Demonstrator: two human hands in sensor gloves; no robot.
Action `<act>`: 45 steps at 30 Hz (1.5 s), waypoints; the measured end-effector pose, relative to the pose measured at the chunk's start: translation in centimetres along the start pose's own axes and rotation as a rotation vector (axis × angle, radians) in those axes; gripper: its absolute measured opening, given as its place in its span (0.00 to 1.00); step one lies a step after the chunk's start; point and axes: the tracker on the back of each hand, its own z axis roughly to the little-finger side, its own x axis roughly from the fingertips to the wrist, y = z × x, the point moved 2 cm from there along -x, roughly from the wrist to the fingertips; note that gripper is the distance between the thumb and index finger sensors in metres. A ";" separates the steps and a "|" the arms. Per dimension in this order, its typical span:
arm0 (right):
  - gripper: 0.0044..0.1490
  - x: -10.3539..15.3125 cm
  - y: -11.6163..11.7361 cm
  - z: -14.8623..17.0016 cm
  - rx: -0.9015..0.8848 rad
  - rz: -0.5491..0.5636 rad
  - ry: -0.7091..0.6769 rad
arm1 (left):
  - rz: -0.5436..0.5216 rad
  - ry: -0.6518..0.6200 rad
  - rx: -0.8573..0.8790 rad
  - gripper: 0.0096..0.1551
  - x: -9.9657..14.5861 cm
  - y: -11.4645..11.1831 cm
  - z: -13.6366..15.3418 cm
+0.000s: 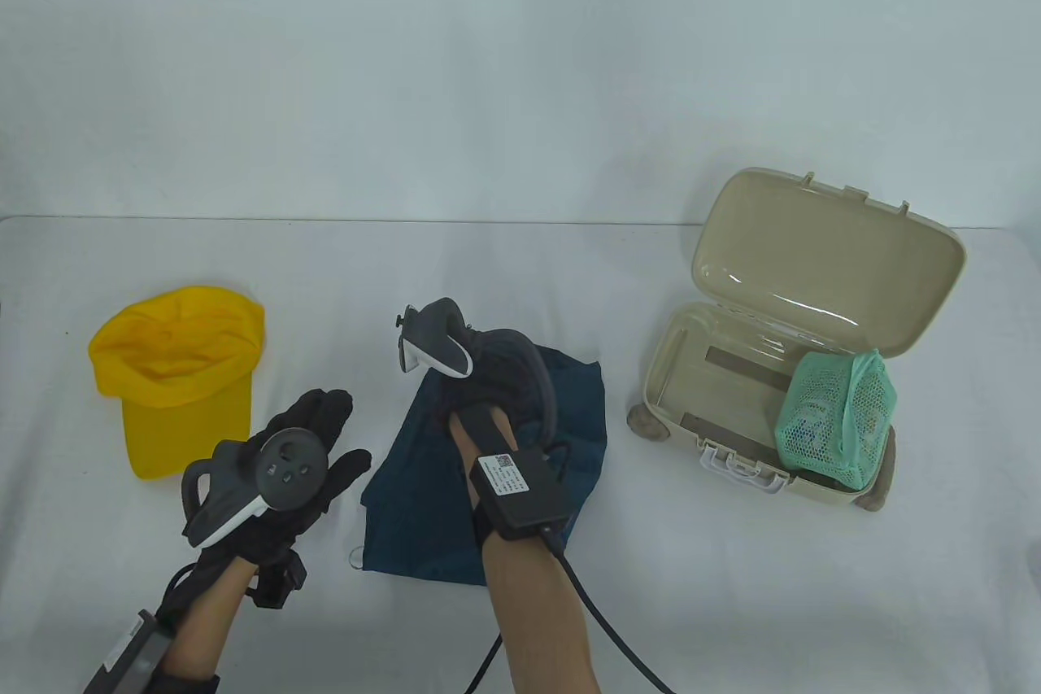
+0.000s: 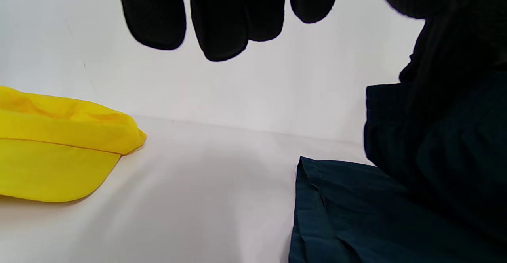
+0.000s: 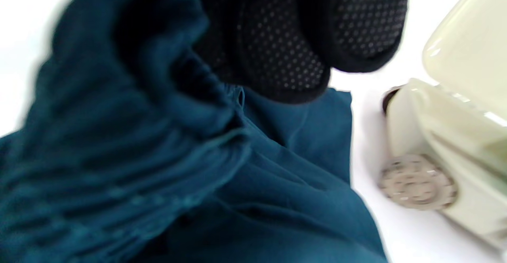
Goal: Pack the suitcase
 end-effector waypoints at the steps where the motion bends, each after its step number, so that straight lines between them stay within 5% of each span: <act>1: 0.36 0.1 -0.1 0.0 -0.055 0.036 -0.021 | 0.007 -0.001 -0.007 0.45 0.0 -0.1 0.0; 3: 0.37 0.2 -0.4 0.2 -0.178 0.042 -0.122 | 0.010 0.001 -0.015 0.45 -0.1 -0.2 0.0; 7: 0.54 1.1 -1.6 2.5 -0.376 0.030 -0.218 | 0.027 0.012 -0.020 0.45 -0.3 -0.5 0.1; 12: 0.52 1.6 -2.1 7.2 -0.405 0.065 -0.181 | 0.082 0.035 0.032 0.46 -1.3 -0.9 -0.1; 21: 0.55 0.3 3.0 13.5 -0.432 0.003 -0.031 | 0.256 0.172 0.014 0.55 -7.4 -3.2 -3.3; 28: 0.61 -2.1 9.4 14.7 -0.544 -0.135 0.021 | 0.336 0.337 0.069 0.60 -10.0 -7.7 -3.2; 34: 0.62 -3.6 12.7 13.7 -0.586 -0.212 0.029 | 0.465 0.421 0.080 0.59 -10.5 -10.3 -2.1; 45: 0.53 -3.6 13.6 11.4 -0.549 -0.205 0.074 | 0.450 0.419 0.069 0.51 -10.5 -10.8 -5.1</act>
